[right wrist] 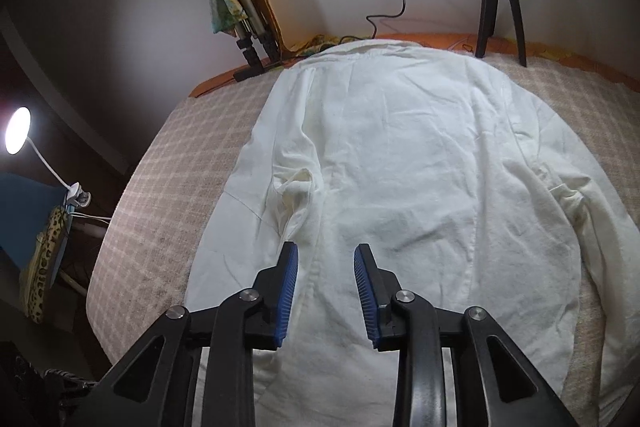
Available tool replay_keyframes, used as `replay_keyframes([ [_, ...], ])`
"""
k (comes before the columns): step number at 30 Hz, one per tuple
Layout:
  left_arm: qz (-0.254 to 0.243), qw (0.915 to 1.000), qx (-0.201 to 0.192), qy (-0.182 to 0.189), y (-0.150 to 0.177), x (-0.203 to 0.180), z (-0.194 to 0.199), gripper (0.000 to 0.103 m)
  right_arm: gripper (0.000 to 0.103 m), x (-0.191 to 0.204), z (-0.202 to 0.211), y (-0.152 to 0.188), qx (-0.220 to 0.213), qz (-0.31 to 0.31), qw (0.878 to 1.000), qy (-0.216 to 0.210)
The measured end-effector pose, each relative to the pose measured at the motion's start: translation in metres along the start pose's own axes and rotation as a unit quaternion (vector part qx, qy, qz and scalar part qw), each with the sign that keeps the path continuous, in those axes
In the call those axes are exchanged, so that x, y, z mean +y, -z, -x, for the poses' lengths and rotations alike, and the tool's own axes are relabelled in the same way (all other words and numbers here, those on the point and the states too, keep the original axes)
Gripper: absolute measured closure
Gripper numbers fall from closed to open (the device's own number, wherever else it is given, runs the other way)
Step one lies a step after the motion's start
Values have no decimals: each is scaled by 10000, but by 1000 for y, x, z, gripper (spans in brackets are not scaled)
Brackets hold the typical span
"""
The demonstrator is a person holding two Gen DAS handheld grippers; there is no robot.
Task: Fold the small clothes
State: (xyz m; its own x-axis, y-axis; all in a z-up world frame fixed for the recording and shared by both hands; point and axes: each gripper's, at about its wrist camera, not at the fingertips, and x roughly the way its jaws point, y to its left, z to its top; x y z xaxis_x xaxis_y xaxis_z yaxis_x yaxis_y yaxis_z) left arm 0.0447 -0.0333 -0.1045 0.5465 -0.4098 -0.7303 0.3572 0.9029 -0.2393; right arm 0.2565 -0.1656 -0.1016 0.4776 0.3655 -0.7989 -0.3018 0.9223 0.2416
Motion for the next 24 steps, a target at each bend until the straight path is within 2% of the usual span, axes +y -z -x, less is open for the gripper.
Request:
replay_keyframes([
  [2,-5,10000,-42,65,-2,-2,-2,92,67,-9,20,1,-257,30,9996,97],
  [3,-2,9999,-55,94,-3,-4,-3,88,67,-13,27,2,-344,48,9993,158],
  [4,-5,9999,-63,125,-4,-5,-3,74,66,-20,36,4,-430,45,9988,225],
  [6,-9,9998,-95,154,-6,-10,-5,57,64,-35,52,10,-545,13,9978,365],
  [9,-115,9996,-93,224,-11,-19,-10,56,53,-65,76,20,-716,-133,9956,598],
  [10,-147,9996,-88,244,-13,-21,-12,56,52,-77,84,24,-766,-217,9947,652],
  [15,-268,9990,1,366,-24,-38,-25,56,50,-132,115,42,-917,-639,9890,966],
  [19,-465,9977,59,498,-33,-59,-40,56,50,-181,133,55,-929,-968,9811,1394],
  [24,-658,9956,188,637,-42,-79,-60,56,50,-243,146,75,-868,-1544,9724,1517],
])
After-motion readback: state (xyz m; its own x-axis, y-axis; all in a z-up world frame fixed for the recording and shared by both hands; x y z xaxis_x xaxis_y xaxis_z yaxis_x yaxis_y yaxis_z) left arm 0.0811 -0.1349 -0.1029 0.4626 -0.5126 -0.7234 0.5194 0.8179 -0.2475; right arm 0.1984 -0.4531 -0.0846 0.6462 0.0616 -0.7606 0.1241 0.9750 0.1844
